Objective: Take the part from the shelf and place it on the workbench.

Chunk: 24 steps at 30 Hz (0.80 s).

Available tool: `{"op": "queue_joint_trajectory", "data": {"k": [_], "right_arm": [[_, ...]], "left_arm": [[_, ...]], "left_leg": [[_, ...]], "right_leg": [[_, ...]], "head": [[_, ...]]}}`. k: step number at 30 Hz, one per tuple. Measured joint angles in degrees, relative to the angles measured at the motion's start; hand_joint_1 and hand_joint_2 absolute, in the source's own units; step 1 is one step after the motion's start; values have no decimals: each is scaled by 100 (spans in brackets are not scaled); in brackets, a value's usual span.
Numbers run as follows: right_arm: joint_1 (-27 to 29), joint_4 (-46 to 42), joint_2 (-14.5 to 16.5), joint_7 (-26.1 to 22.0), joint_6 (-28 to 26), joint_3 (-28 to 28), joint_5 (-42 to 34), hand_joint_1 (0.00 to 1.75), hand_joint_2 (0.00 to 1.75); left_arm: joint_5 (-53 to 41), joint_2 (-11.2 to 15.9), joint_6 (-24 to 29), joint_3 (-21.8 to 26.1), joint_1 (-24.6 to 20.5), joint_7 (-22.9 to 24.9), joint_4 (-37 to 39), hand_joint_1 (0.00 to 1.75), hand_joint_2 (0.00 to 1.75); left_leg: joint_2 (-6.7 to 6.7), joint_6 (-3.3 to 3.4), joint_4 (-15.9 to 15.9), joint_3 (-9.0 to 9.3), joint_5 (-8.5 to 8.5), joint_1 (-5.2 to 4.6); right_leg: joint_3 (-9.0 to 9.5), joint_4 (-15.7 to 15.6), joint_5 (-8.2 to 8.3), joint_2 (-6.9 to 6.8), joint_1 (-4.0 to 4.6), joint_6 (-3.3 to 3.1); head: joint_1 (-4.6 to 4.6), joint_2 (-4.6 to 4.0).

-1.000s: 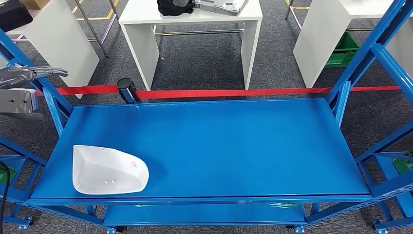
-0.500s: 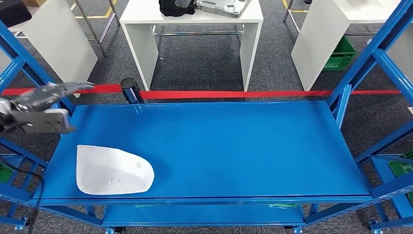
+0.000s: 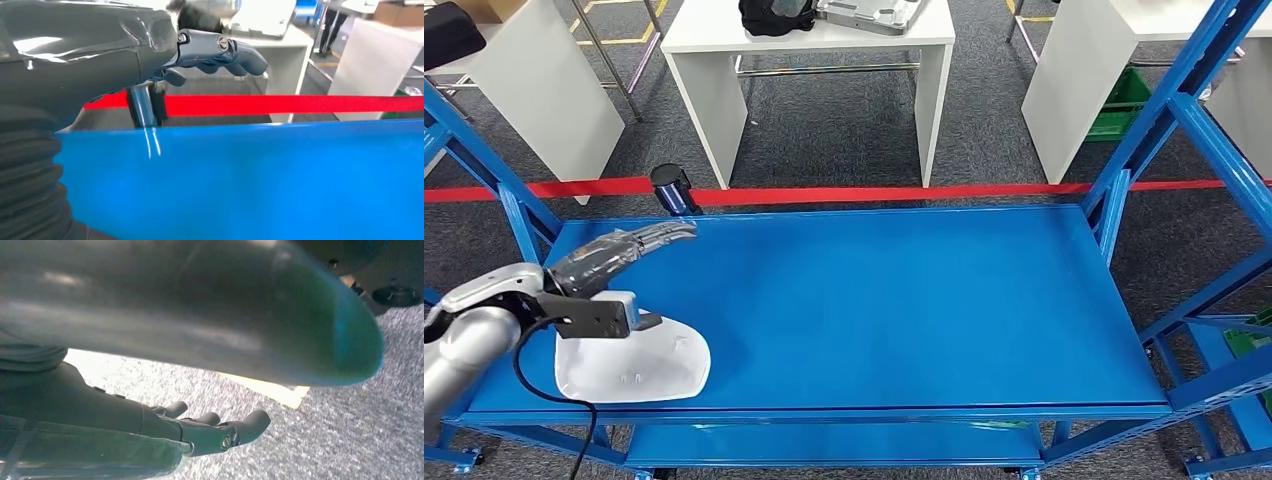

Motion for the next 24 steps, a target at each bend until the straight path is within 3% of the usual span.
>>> {"op": "queue_joint_trajectory", "data": {"k": [2,3,5,8,9,11,13,14,16,18,19,22,24], "right_arm": [[4,-143,96,16,83,-24,0,0,0],[5,-211,139,19,116,-37,0,0,0],[14,-338,217,25,180,-68,0,0,0],[34,-532,310,50,257,-115,0,0,0],[37,-580,327,62,273,-125,0,0,0],[41,-642,344,80,276,-138,0,0,0],[41,-663,346,89,243,-144,0,0,0],[41,-665,345,90,218,-145,0,0,0],[40,-665,340,91,179,-144,0,0,0],[38,-666,332,93,161,-144,0,0,0],[36,-667,328,95,156,-144,0,0,0],[35,-669,323,96,134,-143,0,0,0],[33,-665,314,91,92,-141,0,0,0]], "left_arm": [[-306,-21,139,11,56,87,-161,0,175],[-417,-20,178,24,82,128,-235,0,175],[-613,6,196,63,156,214,-361,0,175],[-957,119,191,160,253,314,-494,0,175],[-1081,157,191,205,268,336,-515,0,175],[-1313,211,187,282,303,363,-528,0,175],[-1513,248,161,319,355,374,-530,0,175],[-1606,263,148,330,373,376,-531,0,175],[-1726,299,139,350,393,380,-540,0,175],[-1773,329,138,378,396,383,-550,0,175],[-1783,342,137,390,400,383,-555,0,175],[-1932,381,124,411,419,398,-576,0,175],[-2100,417,86,441,443,411,-597,0,175]], "left_leg": [[5,87,-790,371,330,-32],[8,117,-1028,480,395,-54],[11,137,-1142,518,391,-95],[12,201,-1290,581,478,-83],[15,224,-1341,603,510,-74],[14,245,-1359,600,527,-88],[6,247,-1355,597,527,-110],[-2,246,-1352,598,526,-116],[-20,233,-1335,603,518,-120],[-41,195,-1296,589,496,-145],[-47,172,-1282,580,491,-152],[-56,108,-1254,557,474,-135],[-58,41,-962,422,277,-110]], "right_leg": [[12,-4,-2,7,30,1],[7,-6,-2,7,39,5],[-4,-24,6,2,43,41],[-61,73,-65,-26,39,100],[-162,286,-179,-36,43,87],[-501,1012,-499,-42,42,45],[-739,1525,-657,-43,42,69],[-708,1470,-603,-43,42,107],[-336,720,-296,-45,42,176],[14,24,-57,-47,59,145],[85,-118,-14,-48,72,105],[98,-144,19,-49,70,14],[110,-165,38,-48,31,-36]], "head": [[3,0],[4,0],[5,0],[12,0],[16,0],[20,0],[19,0],[19,0],[19,0],[14,0],[11,0],[9,0],[-5,0]]}}
